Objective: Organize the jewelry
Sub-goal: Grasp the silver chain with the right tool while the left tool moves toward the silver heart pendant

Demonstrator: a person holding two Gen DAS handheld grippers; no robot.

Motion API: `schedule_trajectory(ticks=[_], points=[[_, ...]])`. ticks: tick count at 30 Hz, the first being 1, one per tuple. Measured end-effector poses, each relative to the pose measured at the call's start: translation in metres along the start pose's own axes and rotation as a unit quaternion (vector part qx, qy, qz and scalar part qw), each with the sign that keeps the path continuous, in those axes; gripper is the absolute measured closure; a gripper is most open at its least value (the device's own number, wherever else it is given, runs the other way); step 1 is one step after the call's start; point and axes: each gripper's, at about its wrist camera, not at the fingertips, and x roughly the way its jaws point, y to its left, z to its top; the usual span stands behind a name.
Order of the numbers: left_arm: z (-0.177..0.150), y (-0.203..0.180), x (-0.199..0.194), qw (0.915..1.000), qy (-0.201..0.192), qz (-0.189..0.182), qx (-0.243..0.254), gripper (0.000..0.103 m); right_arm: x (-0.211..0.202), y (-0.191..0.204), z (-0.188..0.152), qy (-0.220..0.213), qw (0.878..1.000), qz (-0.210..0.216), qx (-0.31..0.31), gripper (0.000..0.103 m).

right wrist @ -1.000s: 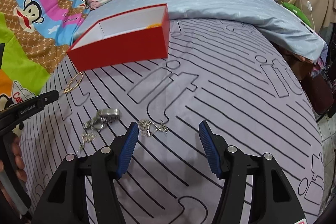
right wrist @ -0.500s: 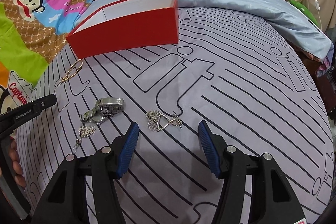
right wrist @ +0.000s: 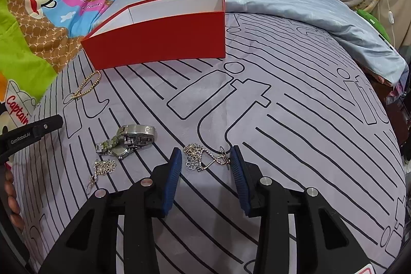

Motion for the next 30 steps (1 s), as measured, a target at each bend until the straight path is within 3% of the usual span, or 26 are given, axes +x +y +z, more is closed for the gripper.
schedule_trajectory(ticks=[8, 18, 23, 30], points=[[0.023, -0.002, 0.017, 0.9999, -0.009, -0.009, 0.008, 0.056, 0.000, -0.001, 0.001, 0.000, 1.000, 0.001, 0.002, 0.068], [0.041, -0.003, 0.036, 0.9996, -0.013, -0.007, 0.024, 0.055, 0.003, -0.001, 0.004, -0.001, 1.000, 0.004, 0.007, 0.078], [0.031, -0.007, 0.020, 0.9994, -0.014, -0.026, 0.020, 0.055, 0.002, -0.003, 0.004, 0.000, 1.000, 0.007, 0.010, 0.079], [-0.007, -0.033, -0.006, 0.9981, -0.003, -0.049, 0.038, 0.055, -0.009, -0.003, -0.003, 0.001, 1.000, 0.016, 0.019, 0.079]])
